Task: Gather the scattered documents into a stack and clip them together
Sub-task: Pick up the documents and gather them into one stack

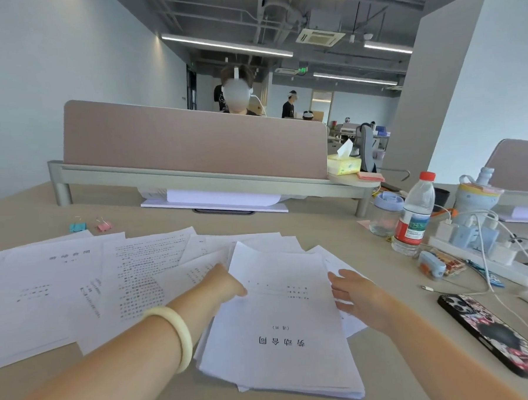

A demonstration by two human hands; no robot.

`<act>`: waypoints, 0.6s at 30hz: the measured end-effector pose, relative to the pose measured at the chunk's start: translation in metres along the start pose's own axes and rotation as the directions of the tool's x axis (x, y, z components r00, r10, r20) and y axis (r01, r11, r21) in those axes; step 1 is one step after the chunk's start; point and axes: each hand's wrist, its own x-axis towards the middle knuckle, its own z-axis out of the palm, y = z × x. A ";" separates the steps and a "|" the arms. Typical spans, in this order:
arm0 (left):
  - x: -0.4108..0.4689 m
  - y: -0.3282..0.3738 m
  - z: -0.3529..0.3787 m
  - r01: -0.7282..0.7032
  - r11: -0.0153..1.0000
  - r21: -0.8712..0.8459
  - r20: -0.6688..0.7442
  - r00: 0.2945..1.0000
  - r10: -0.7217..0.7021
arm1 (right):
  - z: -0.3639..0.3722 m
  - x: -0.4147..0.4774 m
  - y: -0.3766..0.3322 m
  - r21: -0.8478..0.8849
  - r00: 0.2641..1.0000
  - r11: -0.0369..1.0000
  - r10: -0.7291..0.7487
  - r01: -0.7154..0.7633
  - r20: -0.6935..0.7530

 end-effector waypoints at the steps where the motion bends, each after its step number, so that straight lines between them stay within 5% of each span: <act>1: 0.000 -0.001 0.001 0.007 1.000 0.004 -0.009 1.000 -0.007 | -0.001 -0.002 0.001 0.024 1.000 1.000 0.004 -0.004 -0.002; 6: -0.001 -0.004 0.006 -0.018 0.999 0.027 -0.122 0.992 0.021 | 0.008 -0.003 -0.003 0.101 0.999 0.995 0.024 -0.021 -0.028; 13: 0.000 0.019 -0.036 -0.290 0.955 0.067 -0.111 0.949 0.296 | 0.031 -0.011 -0.017 -0.133 0.983 0.991 0.025 -0.001 0.181; 15: 0.002 0.034 -0.065 -0.352 0.936 -0.008 -0.077 0.933 0.351 | 0.026 -0.015 -0.030 -0.276 0.995 0.961 0.007 0.021 0.100; 16: 0.004 0.037 -0.076 -0.347 0.937 -0.047 -0.059 0.937 0.344 | 0.017 -0.014 -0.033 -0.448 1.000 0.894 -0.014 0.007 -0.013; 18: 0.012 0.033 -0.092 -0.293 0.955 -0.049 -0.038 0.956 0.291 | -0.008 -0.007 -0.025 -0.791 0.976 0.598 -0.066 -0.127 -0.206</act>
